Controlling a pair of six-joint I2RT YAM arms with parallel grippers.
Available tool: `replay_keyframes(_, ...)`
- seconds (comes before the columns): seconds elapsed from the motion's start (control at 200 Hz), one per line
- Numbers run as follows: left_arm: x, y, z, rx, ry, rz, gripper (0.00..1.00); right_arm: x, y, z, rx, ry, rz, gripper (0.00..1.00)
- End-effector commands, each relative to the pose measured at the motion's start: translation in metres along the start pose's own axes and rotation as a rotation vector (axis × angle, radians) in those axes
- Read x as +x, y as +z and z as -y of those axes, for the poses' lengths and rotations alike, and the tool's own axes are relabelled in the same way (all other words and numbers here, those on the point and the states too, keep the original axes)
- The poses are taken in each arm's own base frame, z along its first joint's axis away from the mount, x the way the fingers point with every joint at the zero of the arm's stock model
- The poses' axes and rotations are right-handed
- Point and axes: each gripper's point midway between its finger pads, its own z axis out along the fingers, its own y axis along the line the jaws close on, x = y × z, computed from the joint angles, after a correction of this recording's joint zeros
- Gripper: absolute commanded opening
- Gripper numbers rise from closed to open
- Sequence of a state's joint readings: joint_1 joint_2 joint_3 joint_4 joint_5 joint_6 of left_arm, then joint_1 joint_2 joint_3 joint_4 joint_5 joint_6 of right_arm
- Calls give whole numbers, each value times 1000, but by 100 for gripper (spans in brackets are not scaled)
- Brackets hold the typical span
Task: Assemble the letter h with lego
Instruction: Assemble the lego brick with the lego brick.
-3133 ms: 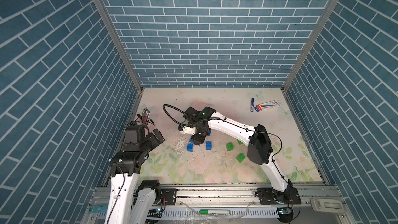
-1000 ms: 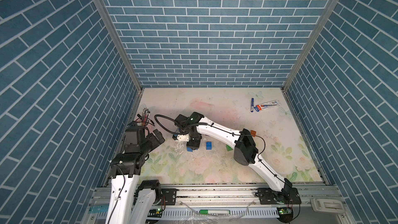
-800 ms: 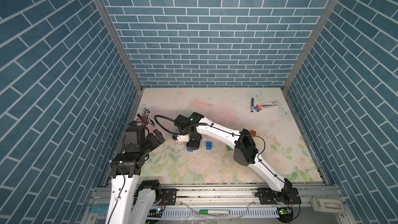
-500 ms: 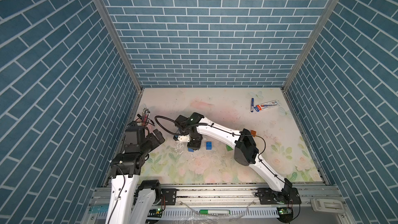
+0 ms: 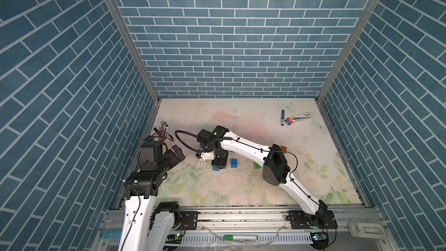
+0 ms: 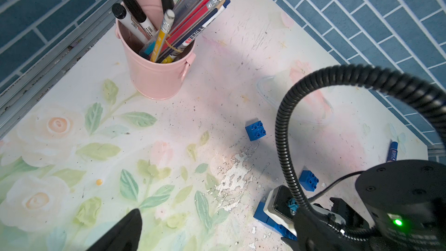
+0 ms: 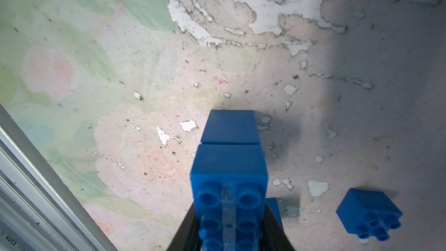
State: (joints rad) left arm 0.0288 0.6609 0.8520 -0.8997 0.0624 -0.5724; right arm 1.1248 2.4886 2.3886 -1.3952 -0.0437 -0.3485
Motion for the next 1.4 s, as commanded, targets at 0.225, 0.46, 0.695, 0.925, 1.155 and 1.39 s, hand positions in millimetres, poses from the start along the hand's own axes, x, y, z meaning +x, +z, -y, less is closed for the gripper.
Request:
replay_keyframes(0.225,1,3,1,7,-3,-3,99,21,20,-10,-61,-27,-109,0)
replay_keyframes(0.46,1,3,1,12,-7,-4,99,23,33,-12,-84,-18,-130,0)
replay_keyframes(0.695,1,4,2,14,-7,-6,99,20,26,-4,-33,-12,-118,0)
replay_keyframes(0.925,1,3,2,16,-7,0,99,13,10,7,61,-10,-83,0)
replay_keyframes(1.155,1,3,2,15,-6,1,99,9,-5,7,82,-11,-47,9)
replay_keyframes(1.39,1,2,1,14,-6,2,99,8,-8,7,89,-9,-38,26)
